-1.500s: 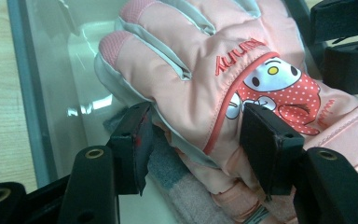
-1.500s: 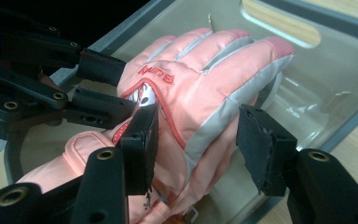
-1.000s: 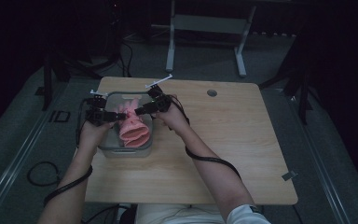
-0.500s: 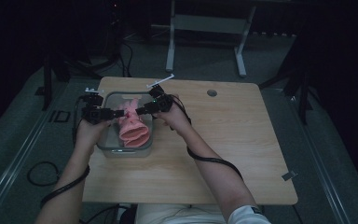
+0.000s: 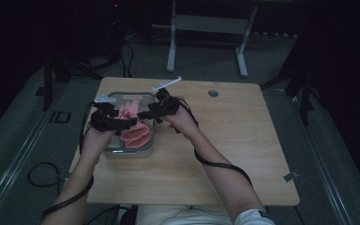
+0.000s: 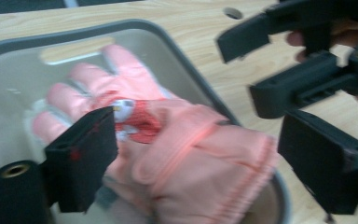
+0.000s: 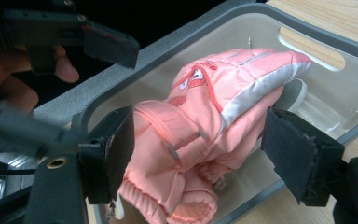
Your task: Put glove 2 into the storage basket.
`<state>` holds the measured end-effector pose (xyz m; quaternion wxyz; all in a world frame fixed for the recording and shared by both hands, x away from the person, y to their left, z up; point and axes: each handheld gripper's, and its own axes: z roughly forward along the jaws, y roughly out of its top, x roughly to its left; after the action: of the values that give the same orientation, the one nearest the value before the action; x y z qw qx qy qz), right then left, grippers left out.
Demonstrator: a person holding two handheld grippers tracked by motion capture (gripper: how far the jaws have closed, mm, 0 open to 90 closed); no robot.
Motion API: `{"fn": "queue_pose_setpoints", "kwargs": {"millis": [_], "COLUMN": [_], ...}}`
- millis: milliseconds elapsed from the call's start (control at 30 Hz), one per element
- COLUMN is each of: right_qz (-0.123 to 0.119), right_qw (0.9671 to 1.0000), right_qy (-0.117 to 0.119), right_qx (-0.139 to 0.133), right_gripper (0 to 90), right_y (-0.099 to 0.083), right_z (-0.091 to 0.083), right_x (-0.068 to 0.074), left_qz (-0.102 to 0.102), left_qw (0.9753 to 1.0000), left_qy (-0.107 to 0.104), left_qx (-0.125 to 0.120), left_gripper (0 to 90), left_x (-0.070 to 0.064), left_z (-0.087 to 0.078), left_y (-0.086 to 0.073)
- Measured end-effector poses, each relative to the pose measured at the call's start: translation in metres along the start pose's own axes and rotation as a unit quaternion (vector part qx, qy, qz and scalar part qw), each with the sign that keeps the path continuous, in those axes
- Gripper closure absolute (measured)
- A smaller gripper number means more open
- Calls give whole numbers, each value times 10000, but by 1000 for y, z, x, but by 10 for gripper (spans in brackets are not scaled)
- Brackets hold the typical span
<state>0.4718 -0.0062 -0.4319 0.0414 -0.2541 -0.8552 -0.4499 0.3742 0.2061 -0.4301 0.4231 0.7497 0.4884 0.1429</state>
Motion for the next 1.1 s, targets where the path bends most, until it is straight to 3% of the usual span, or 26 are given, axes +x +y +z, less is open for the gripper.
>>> {"fn": "queue_pose_setpoints", "kwargs": {"millis": [100, 267, 333, 600, 800, 933, 1033, 1100], "right_qz": [-79, -132, -147, -249, -410, -473, -387, -354], "right_qw": [10000, 9999, 9998, 9994, 9983, 9979, 9983, 9984], "right_qy": [13, 49, 22, -228, -386, -434, -430, -433], "right_qx": [-35, -98, -126, -82, -161, -46, -17, -3], "right_gripper": [226, 208, 208, 204, 211, 204, 205, 205], "right_y": [-5, -16, -22, -51, -66, -80, -90, -96], "right_z": [-3, -12, -15, -26, -37, -41, -43, -42], "right_x": [3, 4, 6, 9, 9, 6, 1, -1], "left_qz": [137, -8, 68, 262, 409, 463, 543, 634], "left_qw": [9998, 9999, 9998, 9990, 9983, 9966, 9950, 9948], "left_qy": [105, -128, -140, -283, -346, -568, -728, -721], "left_qx": [28, -97, -82, -218, -244, -389, -407, -346], "left_gripper": [20, 20, 20, 24, 37, 37, 37, 37], "left_x": [-10, -17, -22, -46, -60, -71, -80, -86], "left_z": [1, 0, -1, -17, -18, -19, -16, -13], "left_y": [-4, -11, -14, -30, -50, -64, -73, -77]}}
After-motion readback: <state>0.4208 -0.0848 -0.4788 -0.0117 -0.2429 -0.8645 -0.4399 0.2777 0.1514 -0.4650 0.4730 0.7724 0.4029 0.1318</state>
